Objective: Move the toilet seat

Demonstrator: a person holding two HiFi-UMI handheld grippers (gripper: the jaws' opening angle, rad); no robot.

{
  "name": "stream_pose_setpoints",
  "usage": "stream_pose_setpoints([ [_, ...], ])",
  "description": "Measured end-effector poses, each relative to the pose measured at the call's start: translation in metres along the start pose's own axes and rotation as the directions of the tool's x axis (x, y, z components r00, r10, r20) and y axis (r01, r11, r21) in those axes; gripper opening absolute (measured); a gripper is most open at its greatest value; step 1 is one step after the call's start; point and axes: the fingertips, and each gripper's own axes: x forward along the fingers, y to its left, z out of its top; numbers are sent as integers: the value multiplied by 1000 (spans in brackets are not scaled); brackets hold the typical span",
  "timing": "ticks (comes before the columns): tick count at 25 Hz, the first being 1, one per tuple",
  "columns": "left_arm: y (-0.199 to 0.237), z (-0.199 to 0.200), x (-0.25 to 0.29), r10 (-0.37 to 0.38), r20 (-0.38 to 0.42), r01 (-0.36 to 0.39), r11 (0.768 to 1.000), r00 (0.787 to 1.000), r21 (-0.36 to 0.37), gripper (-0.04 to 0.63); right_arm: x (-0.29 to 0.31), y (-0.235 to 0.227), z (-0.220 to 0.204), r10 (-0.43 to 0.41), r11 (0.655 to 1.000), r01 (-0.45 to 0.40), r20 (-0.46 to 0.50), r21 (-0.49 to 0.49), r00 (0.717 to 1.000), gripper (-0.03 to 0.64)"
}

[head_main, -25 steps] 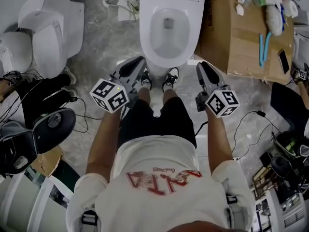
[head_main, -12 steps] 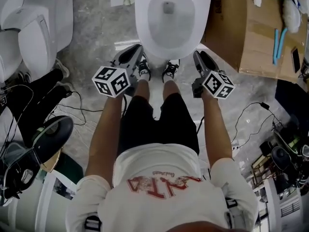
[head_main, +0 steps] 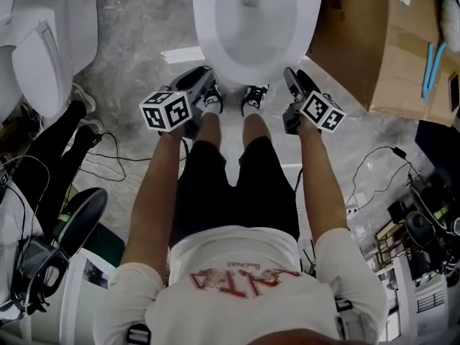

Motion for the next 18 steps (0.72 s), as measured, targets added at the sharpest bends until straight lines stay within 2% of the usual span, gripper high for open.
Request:
stream_pose_setpoints([
  [3,16,-16,11,11,-48,-12,1000,999,-15,147,8,-14,-14,-4,999,5,-22,40,1000,230],
  [8,45,-36,38,22,-113,-24,1000,993,-16,175,22,-19,-23,38,999,-37,-60,28,997,247],
  [12,56,-43,49,-6,-129,0,999,992,-49,181,29,-21,-26,18,1000,-17,-46,14,999,245],
  [18,55,-36,58,-31,-121,21,996,992,-83,181,31,-25,-27,-22,998,24,-28,55,999,239],
])
